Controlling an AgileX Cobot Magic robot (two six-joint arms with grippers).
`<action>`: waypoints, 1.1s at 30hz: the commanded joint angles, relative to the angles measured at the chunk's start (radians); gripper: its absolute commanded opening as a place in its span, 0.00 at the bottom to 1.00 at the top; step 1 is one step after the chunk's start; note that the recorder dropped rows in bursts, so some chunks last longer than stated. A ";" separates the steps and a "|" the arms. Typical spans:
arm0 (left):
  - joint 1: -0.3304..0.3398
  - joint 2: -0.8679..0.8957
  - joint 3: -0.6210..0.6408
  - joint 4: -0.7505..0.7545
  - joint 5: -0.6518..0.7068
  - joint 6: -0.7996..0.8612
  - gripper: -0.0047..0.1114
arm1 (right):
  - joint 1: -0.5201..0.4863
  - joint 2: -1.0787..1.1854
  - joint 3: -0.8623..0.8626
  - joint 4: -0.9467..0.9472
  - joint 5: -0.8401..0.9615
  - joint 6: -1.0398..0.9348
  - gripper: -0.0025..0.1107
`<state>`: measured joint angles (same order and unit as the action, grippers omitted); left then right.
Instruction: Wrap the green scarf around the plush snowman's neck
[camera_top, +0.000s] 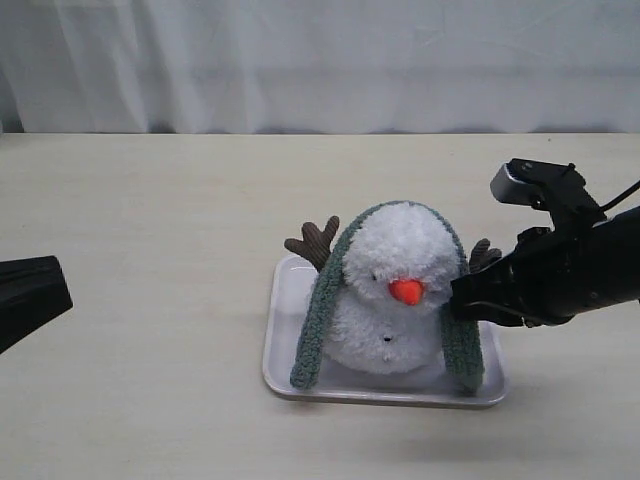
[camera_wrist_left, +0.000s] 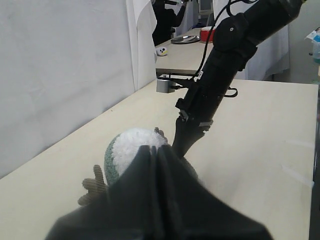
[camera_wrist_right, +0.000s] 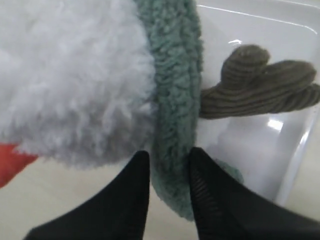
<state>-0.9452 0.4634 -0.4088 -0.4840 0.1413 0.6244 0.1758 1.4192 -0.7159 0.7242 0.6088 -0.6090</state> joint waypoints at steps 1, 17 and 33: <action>-0.009 -0.004 0.006 -0.008 -0.005 -0.009 0.04 | 0.002 0.002 -0.030 -0.001 0.062 -0.020 0.40; -0.009 -0.004 0.006 -0.008 -0.005 -0.009 0.04 | 0.002 0.000 -0.001 -0.157 0.071 0.032 0.45; -0.009 -0.004 0.006 -0.008 -0.147 -0.017 0.04 | 0.002 0.000 0.058 0.083 -0.005 -0.243 0.45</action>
<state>-0.9452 0.4634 -0.4088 -0.4840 0.0551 0.6244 0.1758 1.4206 -0.6608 0.7941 0.6152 -0.8304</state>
